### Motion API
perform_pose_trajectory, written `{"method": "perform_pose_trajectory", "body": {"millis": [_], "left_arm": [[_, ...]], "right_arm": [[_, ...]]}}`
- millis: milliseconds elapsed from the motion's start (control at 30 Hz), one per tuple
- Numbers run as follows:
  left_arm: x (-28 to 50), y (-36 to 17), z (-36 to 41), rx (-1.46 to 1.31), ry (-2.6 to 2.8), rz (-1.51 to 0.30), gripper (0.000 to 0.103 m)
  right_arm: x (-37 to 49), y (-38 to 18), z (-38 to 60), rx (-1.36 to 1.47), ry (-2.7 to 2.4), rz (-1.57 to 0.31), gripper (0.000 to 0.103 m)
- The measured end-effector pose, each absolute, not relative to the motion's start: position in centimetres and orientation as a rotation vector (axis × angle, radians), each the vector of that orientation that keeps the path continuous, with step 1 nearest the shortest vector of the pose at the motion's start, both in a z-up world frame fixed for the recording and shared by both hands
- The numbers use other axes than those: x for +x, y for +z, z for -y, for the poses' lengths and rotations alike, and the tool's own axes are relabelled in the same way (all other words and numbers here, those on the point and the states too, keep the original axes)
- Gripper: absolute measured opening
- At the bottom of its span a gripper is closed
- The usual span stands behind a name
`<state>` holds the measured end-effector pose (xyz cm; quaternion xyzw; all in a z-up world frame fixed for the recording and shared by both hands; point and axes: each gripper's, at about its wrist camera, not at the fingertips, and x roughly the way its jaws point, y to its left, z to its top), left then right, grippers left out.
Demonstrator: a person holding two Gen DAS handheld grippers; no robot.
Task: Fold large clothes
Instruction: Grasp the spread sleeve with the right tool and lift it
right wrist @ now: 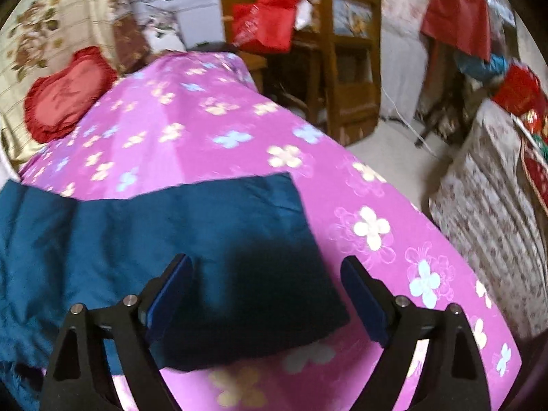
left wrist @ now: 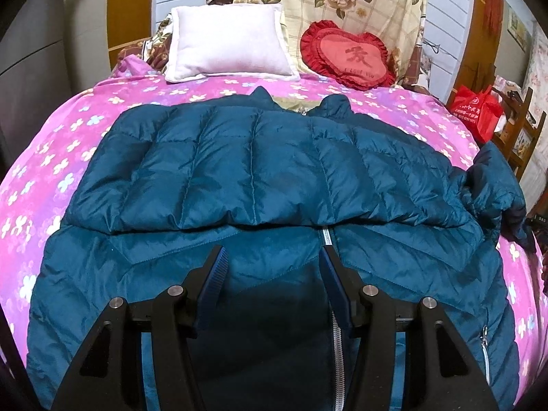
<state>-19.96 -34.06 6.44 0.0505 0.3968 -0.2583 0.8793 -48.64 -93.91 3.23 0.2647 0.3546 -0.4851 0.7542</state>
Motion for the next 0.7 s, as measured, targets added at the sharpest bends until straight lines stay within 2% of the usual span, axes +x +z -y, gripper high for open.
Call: {"method": "perform_pose_trajectory", "body": {"millis": [300, 333, 367, 400, 433, 467, 533, 700], "left_arm": [[-19.9, 5.9, 34.2, 0.120, -0.537, -0.841, 0.037], [-19.9, 5.9, 34.2, 0.120, -0.536, -0.841, 0.037], [-19.9, 5.9, 34.2, 0.119, -0.536, -0.840, 0.037], [-19.9, 5.9, 34.2, 0.118, -0.535, -0.837, 0.037], [-20.0, 6.0, 34.1, 0.117, -0.534, -0.834, 0.037], [-20.0, 6.1, 34.1, 0.117, -0.532, -0.832, 0.037], [-20.2, 6.4, 34.0, 0.123, -0.527, -0.821, 0.037], [-20.3, 7.2, 33.8, 0.150, -0.505, -0.799, 0.037]], "right_arm": [[-48.7, 1.1, 95.0, 0.652, -0.997, -0.748, 0.092], [-48.4, 1.2, 94.7, 0.629, -0.979, -0.753, 0.083], [-48.1, 1.3, 94.5, 0.616, -0.960, -0.756, 0.062], [-47.6, 1.5, 94.1, 0.610, -0.928, -0.759, 0.050], [-47.3, 1.7, 93.9, 0.607, -0.908, -0.760, 0.034], [-47.0, 2.2, 93.4, 0.589, -0.905, -0.762, 0.025], [-46.4, 3.4, 92.3, 0.544, -0.897, -0.762, 0.019], [-46.5, 8.0, 89.8, 0.498, -0.866, -0.666, 0.018]]}}
